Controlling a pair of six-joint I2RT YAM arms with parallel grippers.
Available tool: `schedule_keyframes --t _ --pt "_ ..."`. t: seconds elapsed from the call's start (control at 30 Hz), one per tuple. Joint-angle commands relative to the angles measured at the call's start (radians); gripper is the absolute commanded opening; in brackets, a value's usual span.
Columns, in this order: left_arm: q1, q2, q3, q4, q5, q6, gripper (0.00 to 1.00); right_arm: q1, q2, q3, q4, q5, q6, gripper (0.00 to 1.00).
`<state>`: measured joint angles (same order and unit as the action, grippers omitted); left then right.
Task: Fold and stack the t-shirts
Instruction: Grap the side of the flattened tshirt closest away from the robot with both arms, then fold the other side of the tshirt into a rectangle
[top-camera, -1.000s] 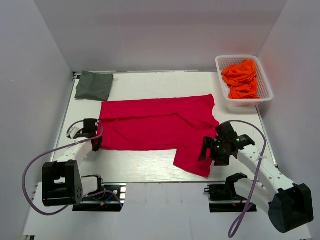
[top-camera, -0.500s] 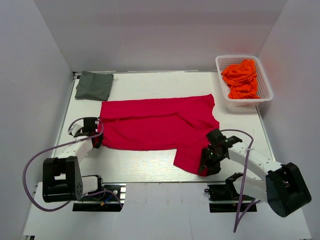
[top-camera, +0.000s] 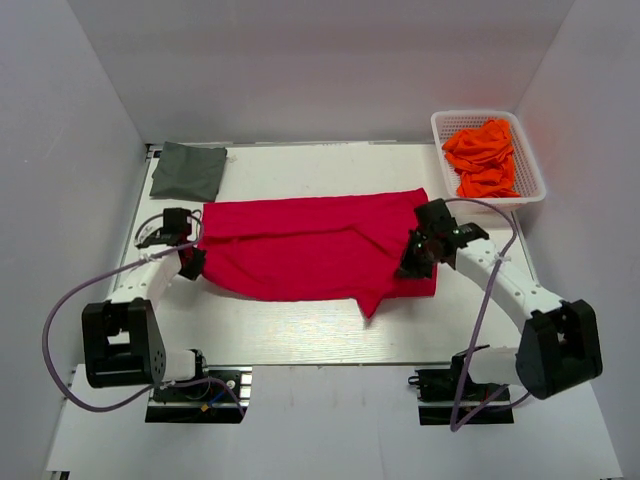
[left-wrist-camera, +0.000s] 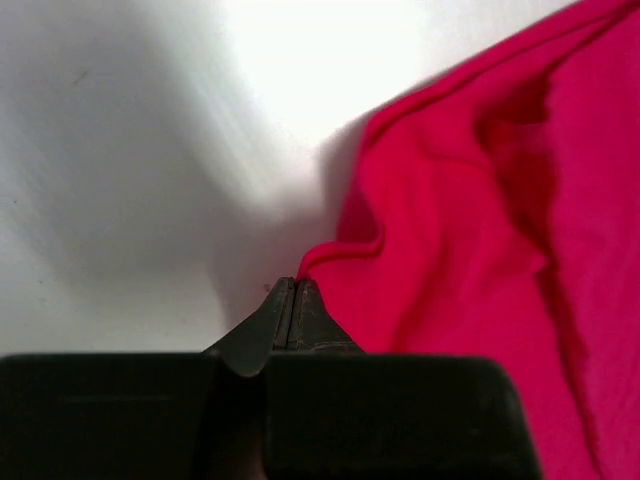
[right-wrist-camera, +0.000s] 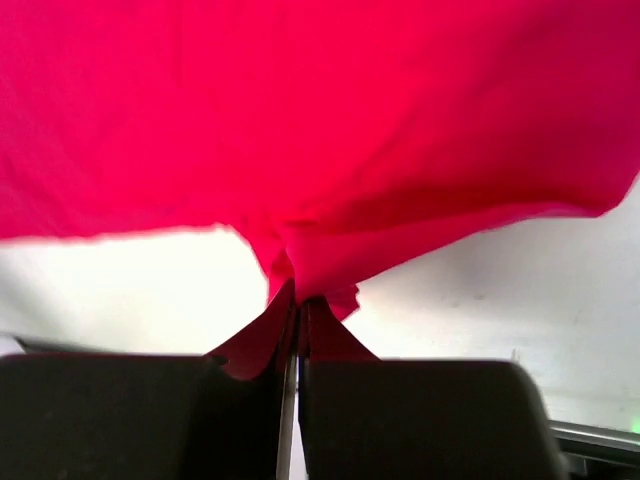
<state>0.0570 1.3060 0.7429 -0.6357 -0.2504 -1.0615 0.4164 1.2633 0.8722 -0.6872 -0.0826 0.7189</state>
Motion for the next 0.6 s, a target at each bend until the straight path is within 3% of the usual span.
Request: schedule_keyframes --t 0.0,0.33,0.57 --pt "0.009 0.067 0.128 -0.068 -0.016 0.018 0.0 -0.054 0.07 0.114 0.014 0.053 -0.015 0.0" --pt "0.038 0.321 0.398 -0.096 -0.007 0.029 0.0 -0.235 0.404 0.61 -0.044 0.053 -0.073 0.0" --pt "0.06 0.542 0.631 -0.073 0.045 0.078 0.0 -0.295 0.718 0.934 -0.097 -0.043 -0.088 0.0"
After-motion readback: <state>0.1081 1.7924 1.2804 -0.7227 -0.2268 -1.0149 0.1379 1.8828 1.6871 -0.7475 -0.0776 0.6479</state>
